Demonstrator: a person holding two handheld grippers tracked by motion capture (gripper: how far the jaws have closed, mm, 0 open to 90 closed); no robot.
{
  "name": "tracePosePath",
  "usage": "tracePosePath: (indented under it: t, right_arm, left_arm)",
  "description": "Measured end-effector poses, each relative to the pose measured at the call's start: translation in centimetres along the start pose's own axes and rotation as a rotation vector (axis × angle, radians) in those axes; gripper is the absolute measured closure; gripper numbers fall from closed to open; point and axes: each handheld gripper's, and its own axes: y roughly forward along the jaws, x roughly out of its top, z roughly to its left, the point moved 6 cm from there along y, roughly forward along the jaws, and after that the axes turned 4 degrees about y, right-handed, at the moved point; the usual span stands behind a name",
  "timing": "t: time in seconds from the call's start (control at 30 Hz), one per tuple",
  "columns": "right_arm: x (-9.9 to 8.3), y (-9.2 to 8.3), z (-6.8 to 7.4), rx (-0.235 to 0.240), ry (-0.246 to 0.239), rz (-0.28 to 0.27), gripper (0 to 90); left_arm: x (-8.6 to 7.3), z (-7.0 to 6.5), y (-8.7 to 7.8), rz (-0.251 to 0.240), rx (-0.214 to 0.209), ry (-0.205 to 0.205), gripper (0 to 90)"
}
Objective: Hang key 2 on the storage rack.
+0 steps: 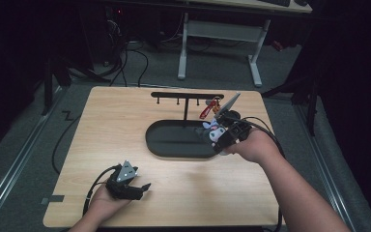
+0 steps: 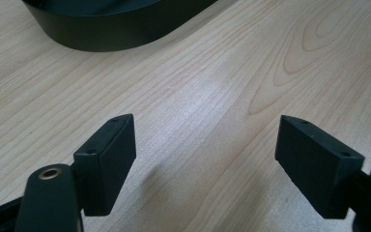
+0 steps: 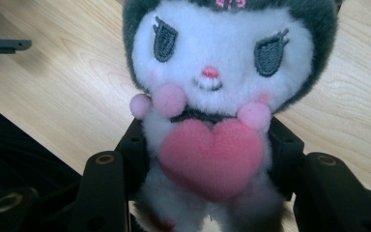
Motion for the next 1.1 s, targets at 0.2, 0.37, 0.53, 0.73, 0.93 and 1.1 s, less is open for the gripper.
tracePosePath:
  t: [0.2,0.37,0.53,0.73,0.93,1.1]
  right_arm:
    - [1.1,-0.6,0.2,-0.001,-0.011,-0.009,48.9]
    - [2.2,-0.9,0.2,-0.001,-0.014,-0.013,48.9]
    - [3.2,-1.2,0.1,0.003,-0.001,-0.023,48.9]
    - [4.5,-1.6,0.2,-0.007,-0.002,-0.026,48.9]
    - [5.6,-2.1,0.4,-0.003,0.005,-0.035,48.9]
    - [6.4,-2.6,0.2,-0.008,0.006,-0.047,48.9]
  left_arm:
    - [0.0,-0.1,0.0,0.006,-0.003,0.008,22.9]
    - [-0.2,0.0,-0.1,0.005,-0.003,0.005,22.9]
    - [-0.3,0.1,-0.3,0.001,-0.002,0.0,22.9]
    - [-0.3,0.1,-0.4,0.003,0.0,0.002,23.0]
    - [-0.2,0.1,-0.2,0.006,-0.004,0.006,23.0]
    - [-0.1,0.0,-0.1,0.002,-0.005,0.009,23.0]
